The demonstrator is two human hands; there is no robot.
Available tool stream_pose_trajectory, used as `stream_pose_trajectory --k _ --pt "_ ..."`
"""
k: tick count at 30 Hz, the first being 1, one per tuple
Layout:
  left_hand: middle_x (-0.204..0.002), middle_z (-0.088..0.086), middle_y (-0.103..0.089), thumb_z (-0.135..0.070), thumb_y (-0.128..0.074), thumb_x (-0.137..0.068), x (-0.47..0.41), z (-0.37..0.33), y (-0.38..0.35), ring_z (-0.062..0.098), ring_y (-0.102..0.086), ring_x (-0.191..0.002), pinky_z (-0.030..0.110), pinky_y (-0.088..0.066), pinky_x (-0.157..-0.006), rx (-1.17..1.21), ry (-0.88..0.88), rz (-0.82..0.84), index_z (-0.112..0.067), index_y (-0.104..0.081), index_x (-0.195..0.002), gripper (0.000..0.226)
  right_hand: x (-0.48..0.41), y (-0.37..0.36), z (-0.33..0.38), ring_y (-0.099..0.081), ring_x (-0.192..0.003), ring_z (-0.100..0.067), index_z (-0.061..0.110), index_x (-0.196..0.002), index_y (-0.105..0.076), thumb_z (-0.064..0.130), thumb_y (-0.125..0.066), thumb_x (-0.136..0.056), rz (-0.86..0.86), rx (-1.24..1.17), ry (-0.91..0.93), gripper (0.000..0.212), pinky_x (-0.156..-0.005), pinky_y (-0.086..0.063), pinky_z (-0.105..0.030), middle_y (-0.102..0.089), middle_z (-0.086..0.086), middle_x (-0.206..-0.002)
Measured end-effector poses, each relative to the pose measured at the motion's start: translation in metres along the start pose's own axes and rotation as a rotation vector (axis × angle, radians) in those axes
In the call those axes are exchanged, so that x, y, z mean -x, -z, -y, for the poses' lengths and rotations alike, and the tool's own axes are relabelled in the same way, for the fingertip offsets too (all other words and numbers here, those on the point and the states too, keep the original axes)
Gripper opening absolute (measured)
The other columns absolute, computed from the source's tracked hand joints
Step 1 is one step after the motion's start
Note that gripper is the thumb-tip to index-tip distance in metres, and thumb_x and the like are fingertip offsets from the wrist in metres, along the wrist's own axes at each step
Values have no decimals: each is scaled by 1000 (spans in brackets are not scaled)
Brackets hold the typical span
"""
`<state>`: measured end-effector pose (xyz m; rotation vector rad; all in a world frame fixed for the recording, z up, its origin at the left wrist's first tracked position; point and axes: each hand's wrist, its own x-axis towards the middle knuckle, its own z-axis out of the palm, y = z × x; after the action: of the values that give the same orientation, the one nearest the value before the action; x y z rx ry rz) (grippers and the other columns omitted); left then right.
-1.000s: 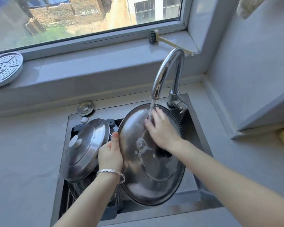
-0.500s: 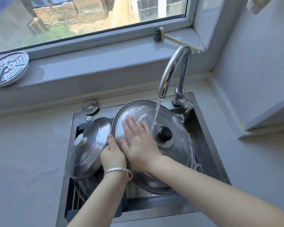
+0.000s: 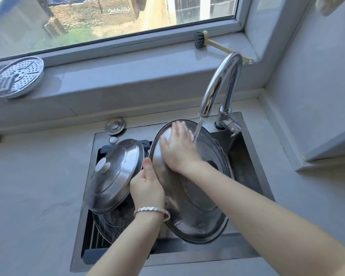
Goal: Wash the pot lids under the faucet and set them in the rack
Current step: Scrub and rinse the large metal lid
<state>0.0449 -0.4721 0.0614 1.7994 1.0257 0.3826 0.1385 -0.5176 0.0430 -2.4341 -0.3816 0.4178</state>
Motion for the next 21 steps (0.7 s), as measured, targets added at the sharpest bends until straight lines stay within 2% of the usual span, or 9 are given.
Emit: stream_pose_trajectory --k 3,5,6,8,10,13,17,19,21 --pt "-51 7 -27 -37 -38 -96 8 -3 2 18 -27 -51 28 -23 -48 -3 -32 -23 -11 -24 -51 54 -46 6 -32 -24 -139 -29 2 -142 -29 47 -23 -93 -8 -117 -371 68 -116 -16 -41 -29 -19 -149" --pt "-51 6 -25 -37 -39 -96 9 -3 5 17 -26 -51 23 -21 -45 21 -71 -43 -13 -22 -50 54 -66 3 -68 -42 -125 -28 14 -127 -49 66 -18 -80 82 -306 -573 77 -111 -29 -45 -44 -18 -140" --pt "-50 5 -24 -37 -39 -95 8 -2 8 17 -25 -51 23 -21 -45 31 -100 -54 -14 -21 -50 54 -68 4 -82 -47 -118 -26 19 -116 -53 69 -18 -79 148 -437 -644 72 -109 -32 -45 -49 -16 -135" --pt "-51 5 -24 -37 -38 -95 5 -3 10 19 -26 -52 26 -24 -49 38 -138 -57 -13 -21 -50 54 -57 9 -90 -52 -116 -25 10 -113 -58 56 -20 -92 177 -600 -701 63 -107 -36 -39 -56 -14 -123" --pt "-52 6 -25 -37 -37 -95 2 -3 8 19 -27 -52 25 -25 -48 42 -145 -47 -13 -23 -51 52 -60 10 -88 -47 -125 -28 6 -129 -48 42 -21 -98 97 -606 -701 55 -105 -36 -36 -50 -14 -134" --pt "-51 6 -25 -35 -37 -96 3 -7 1 17 -25 -51 21 -25 -43 40 -139 -33 -13 -23 -51 52 -55 16 -48 -31 -134 -33 4 -139 -35 37 -21 -97 -29 -256 -528 55 -112 -24 -44 -35 -20 -145" --pt "-49 3 -25 -35 -38 -97 -4 -13 -3 16 -25 -49 19 -23 -39 58 -49 -44 -13 -22 -50 54 -26 8 4 -6 -145 -23 6 -147 -20 43 -25 -97 -100 -85 -37 62 -118 -1 -39 -13 -13 -157" --pt "-51 3 -33 -38 -38 -97 -14 -19 -1 16 -31 -49 16 -27 -36 94 38 -75 -11 -30 -50 55 1 -5 9 -9 -146 -21 10 -146 -26 41 -28 -93 -181 -24 268 61 -119 -2 -39 -17 -10 -157" --pt "-54 2 -44 -41 -37 -97 -26 -25 3 14 -43 -50 10 -31 -36 165 105 -111 -9 -42 -54 54 30 -21 -1 -24 -142 -24 12 -140 -39 35 -35 -91 -226 7 535 54 -117 -12 -42 -32 -11 -151"
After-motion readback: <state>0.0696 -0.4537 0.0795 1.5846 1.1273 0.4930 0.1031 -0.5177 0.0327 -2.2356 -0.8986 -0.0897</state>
